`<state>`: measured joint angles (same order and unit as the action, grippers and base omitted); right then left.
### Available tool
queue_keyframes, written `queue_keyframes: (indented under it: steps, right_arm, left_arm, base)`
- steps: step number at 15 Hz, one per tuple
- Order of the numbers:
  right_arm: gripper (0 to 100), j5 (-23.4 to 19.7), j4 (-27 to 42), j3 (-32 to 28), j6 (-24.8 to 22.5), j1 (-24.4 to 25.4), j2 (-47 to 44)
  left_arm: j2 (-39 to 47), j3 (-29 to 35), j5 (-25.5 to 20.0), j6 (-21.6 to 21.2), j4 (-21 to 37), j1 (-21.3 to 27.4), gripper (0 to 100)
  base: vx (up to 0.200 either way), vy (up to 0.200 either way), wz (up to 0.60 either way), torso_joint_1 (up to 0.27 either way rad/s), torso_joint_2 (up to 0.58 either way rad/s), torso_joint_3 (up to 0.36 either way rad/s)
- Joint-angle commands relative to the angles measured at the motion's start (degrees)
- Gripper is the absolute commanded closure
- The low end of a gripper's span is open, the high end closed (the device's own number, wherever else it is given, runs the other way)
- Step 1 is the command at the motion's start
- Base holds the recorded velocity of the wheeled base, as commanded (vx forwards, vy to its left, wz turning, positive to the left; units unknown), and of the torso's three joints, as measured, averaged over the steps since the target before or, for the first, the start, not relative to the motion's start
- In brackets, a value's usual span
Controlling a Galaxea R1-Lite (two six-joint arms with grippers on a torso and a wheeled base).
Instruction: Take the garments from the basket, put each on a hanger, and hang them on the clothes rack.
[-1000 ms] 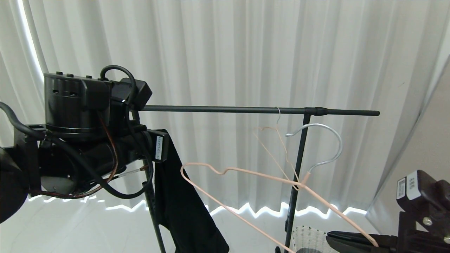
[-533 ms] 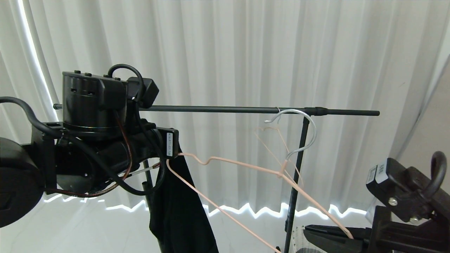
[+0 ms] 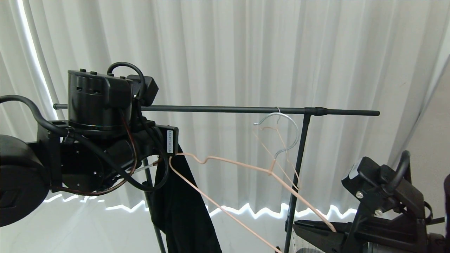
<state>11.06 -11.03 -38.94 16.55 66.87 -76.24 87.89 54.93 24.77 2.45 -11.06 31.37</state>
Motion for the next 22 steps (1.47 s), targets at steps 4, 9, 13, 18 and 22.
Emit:
queue_keyframes:
  steps: [4,9,13,18,22]
  right_arm:
    - [100,0.0,-0.2,-1.9,0.0,-1.4,-2.0]
    - [100,0.0,-0.2,-4.3,0.0,-1.9,-5.6]
    - [100,0.0,-0.3,-5.3,0.8,-1.9,-9.5]
    - [100,1.0,-4.1,-10.8,4.1,-1.7,-17.6]
    - [100,1.0,-4.2,-13.2,4.2,-1.6,-19.4]
  left_arm:
    - [-0.3,-0.1,0.9,0.0,0.0,1.2,100]
    - [-0.4,0.1,1.1,0.1,-0.1,3.6,100]
    - [-2.6,0.2,1.1,0.3,-0.1,6.3,100]
    - [-4.3,0.3,1.2,0.3,-0.1,11.5,100]
    - [-4.3,3.3,1.0,0.4,-0.1,15.1,100]
  base:
    - [0.000,0.000,0.00,0.000,0.00,0.000]
    - [0.000,0.000,0.00,0.000,0.00,0.000]
    - [0.000,0.000,0.00,0.000,0.00,0.000]
    - [0.000,0.000,0.00,0.000,0.00,0.000]
    - [0.000,0.000,0.00,0.000,0.00,0.000]
